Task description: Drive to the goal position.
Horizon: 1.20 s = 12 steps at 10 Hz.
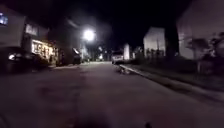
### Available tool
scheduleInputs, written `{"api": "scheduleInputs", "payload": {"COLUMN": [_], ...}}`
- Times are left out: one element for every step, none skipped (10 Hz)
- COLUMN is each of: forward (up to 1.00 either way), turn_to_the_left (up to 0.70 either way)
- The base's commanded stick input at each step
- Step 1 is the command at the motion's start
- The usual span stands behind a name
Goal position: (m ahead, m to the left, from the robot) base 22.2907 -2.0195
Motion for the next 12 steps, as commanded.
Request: {"api": "scheduleInputs", "payload": {"forward": [0.7,0.7,0.7,0.7,0.7,0.7,0.7,0.7,0.7,0.7,0.7,0.7], "turn_to_the_left": [0.0,0.0,0.0,0.0,0.0,0.0,0.0,0.0,0.0,0.0,0.0,0.0]}}
